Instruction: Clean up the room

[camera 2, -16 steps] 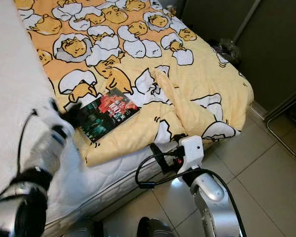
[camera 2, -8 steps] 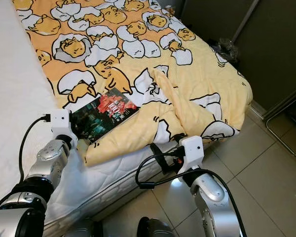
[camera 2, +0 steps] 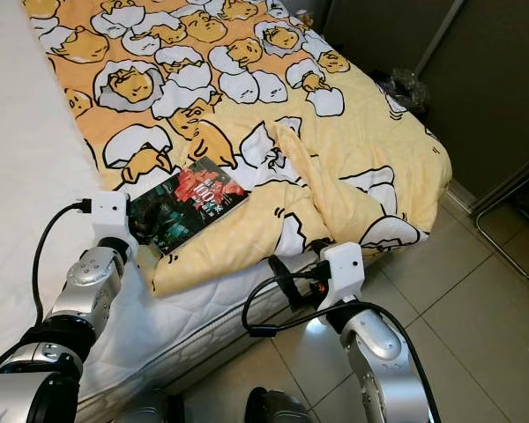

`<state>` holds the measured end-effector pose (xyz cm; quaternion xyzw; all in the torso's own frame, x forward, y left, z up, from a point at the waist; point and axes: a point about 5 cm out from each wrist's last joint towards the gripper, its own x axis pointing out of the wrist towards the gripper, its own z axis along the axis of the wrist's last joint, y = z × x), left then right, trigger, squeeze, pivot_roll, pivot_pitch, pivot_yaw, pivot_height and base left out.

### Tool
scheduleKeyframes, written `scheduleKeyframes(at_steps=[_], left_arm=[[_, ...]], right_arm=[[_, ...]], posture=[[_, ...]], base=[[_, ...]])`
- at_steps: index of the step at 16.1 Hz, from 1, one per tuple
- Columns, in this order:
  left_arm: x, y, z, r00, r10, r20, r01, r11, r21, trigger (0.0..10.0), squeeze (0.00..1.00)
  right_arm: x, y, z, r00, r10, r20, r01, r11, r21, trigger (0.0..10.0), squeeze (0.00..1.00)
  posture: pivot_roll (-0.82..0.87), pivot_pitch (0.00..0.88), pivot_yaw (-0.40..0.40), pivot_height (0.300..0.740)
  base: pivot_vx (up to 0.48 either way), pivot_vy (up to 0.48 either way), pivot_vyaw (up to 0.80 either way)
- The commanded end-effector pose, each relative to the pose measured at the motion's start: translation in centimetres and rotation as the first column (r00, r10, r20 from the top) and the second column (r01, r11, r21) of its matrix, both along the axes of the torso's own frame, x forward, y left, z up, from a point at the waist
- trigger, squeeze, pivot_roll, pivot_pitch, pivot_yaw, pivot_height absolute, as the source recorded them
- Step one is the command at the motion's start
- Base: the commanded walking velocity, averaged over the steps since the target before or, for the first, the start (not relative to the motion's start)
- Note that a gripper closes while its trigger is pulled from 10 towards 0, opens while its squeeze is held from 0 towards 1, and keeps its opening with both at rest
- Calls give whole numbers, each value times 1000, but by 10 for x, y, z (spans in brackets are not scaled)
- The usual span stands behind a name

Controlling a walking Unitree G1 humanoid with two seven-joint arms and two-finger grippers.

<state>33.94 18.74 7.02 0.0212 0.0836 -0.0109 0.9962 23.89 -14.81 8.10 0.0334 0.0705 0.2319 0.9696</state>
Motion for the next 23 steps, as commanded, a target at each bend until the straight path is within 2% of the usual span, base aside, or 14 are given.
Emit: scheduleKeyframes(at_steps=[1, 3, 7, 9, 10, 11, 14, 16, 18, 21, 22, 23], left_arm=[[-4, -2, -9, 999, 7, -39, -8, 1000, -10, 10000, 1000], [-6, 0, -15, 996, 43, -77, -47, 997, -56, 10000, 1000], [-8, -3, -22, 991, 53, -122, -68, 990, -127, 10000, 1000], [-9, -3, -26, 986, 63, -156, -93, 977, -194, 10000, 1000], [-11, -5, -32, 979, 51, -198, -104, 957, -270, 10000, 1000], [-12, -8, -35, 973, 47, -227, -116, 946, -302, 10000, 0], [-14, -13, -42, 960, 52, -276, -161, 907, -389, 10000, 0], [-13, -12, -40, 962, 60, -266, -173, 889, -424, 10000, 0], [-8, -13, -33, 972, 61, -225, -153, 895, -418, 10000, 0], [-2, -20, -22, 986, 45, -163, -116, 881, -459, 10000, 0], [0, -21, -19, 990, 39, -139, -98, 887, -452, 10000, 0], [3, -23, -12, 995, 34, -88, -68, 908, -412, 10000, 0]], right_arm=[[-2, -3, -1, 1000, -3, 0, 3, 1000, -9, 10000, 0], [0, -4, -1, 1000, -1, 3, 1, 1000, -13, 10000, 0], [0, -5, -1, 1000, 3, 3, -3, 1000, -16, 10000, 0], [0, -5, -2, 1000, 5, 2, -5, 1000, -18, 10000, 0], [0, -5, -2, 1000, 5, 0, -5, 1000, -19, 10000, 0], [-1, -5, -2, 1000, 5, -2, -5, 1000, -21, 10000, 0], [-2, -5, -2, 1000, 4, -4, -4, 1000, -22, 10000, 0], [-3, -6, -2, 1000, 2, -5, -2, 1000, -23, 10000, 0], [-3, -7, -3, 1000, -4, -7, 3, 1000, -26, 10000, 0], [-4, -8, -3, 1000, -6, -9, 6, 1000, -25, 10000, 0], [-4, -8, -3, 1000, -7, -9, 7, 1000, -25, 10000, 0], [-4, -8, -3, 1000, -8, -10, 8, 1000, -26, 10000, 0]], posture=[[-129, 115, -96, 740], [-128, 102, -97, 740], [-127, 88, -98, 740], [-130, 85, -99, 740], [-131, 85, -99, 740], [-131, 85, -99, 740], [-142, 94, -99, 740], [-148, 96, -97, 740], [-148, 97, -97, 740], [-152, 102, -96, 740], [-152, 102, -96, 740], [-153, 105, -95, 740]], base=[[0, 0, 0], [0, 0, 0], [0, 0, 0], [0, 0, 0], [0, 0, 0], [0, 0, 0], [0, 0, 0], [0, 0, 0], [0, 0, 0], [0, 0, 0], [0, 0, 0], [0, 0, 0]])
